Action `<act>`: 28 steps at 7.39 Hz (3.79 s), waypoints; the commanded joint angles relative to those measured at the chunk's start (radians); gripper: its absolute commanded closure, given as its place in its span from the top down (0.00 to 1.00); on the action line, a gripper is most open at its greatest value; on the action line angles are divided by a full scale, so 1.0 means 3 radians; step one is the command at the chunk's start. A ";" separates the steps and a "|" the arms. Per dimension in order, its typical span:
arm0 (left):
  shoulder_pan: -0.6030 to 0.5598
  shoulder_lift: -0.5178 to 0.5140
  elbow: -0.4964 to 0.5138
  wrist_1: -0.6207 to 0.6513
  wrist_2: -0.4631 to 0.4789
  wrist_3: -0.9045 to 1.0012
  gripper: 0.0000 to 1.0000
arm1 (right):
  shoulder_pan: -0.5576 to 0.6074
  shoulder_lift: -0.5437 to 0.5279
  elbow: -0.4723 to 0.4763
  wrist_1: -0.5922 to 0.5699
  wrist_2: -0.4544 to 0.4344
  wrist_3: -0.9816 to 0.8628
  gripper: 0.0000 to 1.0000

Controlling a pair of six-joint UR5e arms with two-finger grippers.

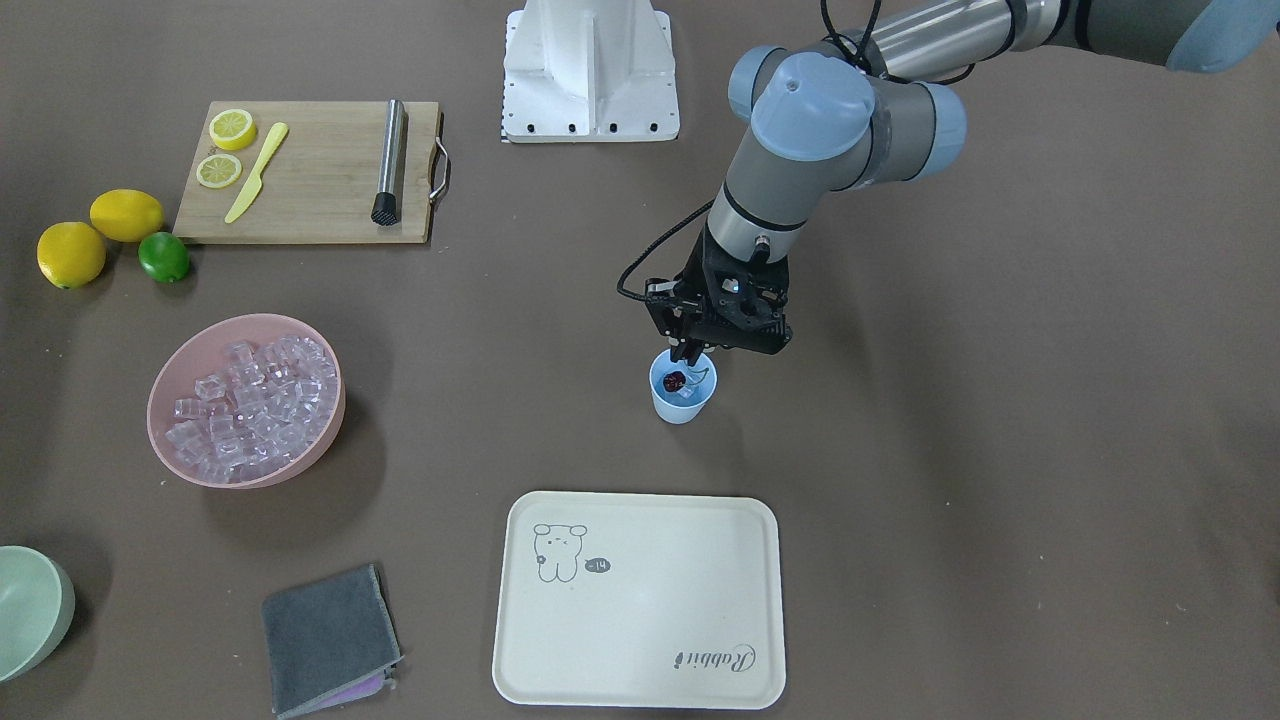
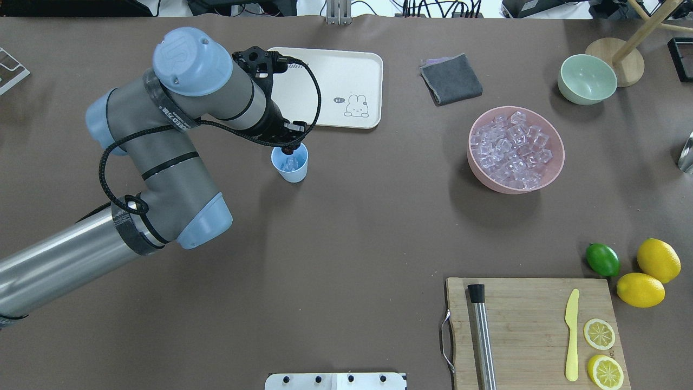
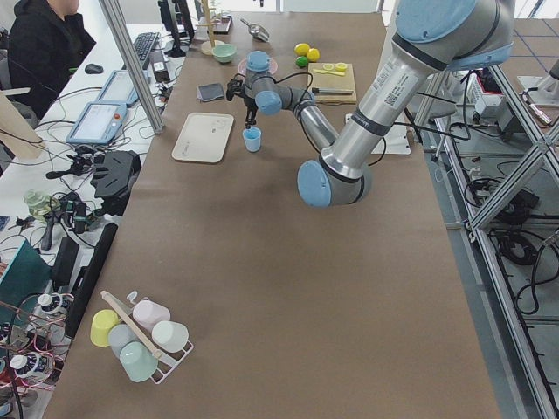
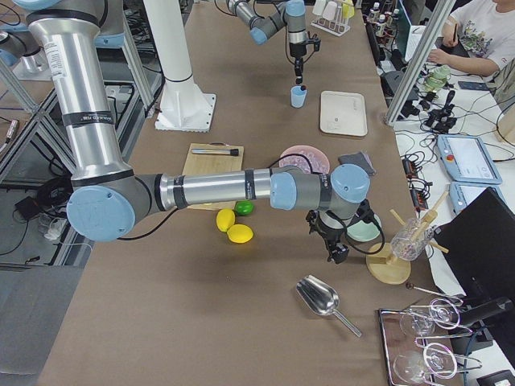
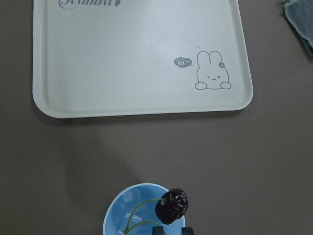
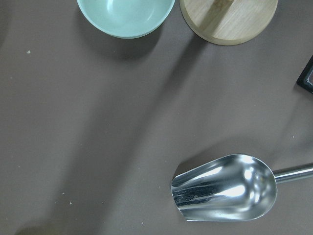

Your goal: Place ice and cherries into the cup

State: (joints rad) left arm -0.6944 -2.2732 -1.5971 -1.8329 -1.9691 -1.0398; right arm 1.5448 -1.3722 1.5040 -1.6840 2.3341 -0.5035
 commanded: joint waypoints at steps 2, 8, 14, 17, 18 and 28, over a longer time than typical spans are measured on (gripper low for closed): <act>0.0039 0.0020 0.0006 -0.0001 0.0024 0.0025 0.96 | 0.0005 -0.0043 0.0003 0.0009 -0.0003 -0.0035 0.99; -0.1260 0.0882 0.0153 0.0025 -0.0486 0.1798 0.97 | 0.0005 -0.0059 -0.0002 0.0004 -0.0003 -0.0009 0.99; -0.2645 0.1492 0.0279 0.0260 -0.1416 0.3059 0.98 | 0.0000 -0.0090 -0.0002 0.0024 -0.0013 0.0006 0.99; -0.2666 0.1457 0.0292 0.0270 -0.1245 0.3062 0.98 | 0.0000 -0.0079 0.0023 0.0024 -0.0008 0.0017 0.99; -0.2666 0.1457 0.0318 0.0280 -0.1174 0.3072 0.98 | 0.0000 -0.0079 0.0033 0.0029 -0.0008 0.0017 0.99; -0.2793 0.2085 -0.0137 0.0450 -0.1137 0.3154 0.98 | 0.0005 -0.0028 0.0130 0.0081 -0.0008 0.0022 0.99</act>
State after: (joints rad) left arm -1.5302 -1.7061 -1.6043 -1.6745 -2.3146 -0.0935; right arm 1.5463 -1.3831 1.5347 -1.6617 2.3284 -0.4935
